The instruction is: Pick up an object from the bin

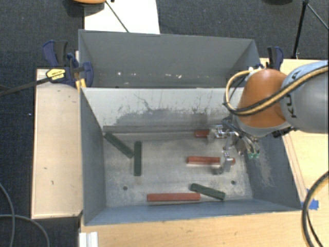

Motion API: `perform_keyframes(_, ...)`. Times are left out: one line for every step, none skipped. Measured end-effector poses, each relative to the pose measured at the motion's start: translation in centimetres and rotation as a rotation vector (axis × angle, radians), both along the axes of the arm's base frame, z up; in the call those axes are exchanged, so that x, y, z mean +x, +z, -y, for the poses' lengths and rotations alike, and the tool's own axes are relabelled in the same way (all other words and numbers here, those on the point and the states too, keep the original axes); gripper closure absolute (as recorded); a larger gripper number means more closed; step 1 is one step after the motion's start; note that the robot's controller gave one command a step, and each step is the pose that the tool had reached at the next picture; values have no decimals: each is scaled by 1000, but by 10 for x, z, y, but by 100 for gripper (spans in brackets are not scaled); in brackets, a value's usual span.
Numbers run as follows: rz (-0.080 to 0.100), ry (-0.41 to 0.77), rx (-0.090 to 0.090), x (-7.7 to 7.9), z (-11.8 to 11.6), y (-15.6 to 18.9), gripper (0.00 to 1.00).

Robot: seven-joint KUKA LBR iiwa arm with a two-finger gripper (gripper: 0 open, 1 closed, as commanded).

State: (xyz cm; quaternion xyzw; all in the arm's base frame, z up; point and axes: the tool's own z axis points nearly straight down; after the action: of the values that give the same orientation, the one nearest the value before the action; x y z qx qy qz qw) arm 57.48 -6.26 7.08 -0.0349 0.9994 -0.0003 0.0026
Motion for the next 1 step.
perform_keyframes(-3, -76, 1, -9, -8, -2, 0)
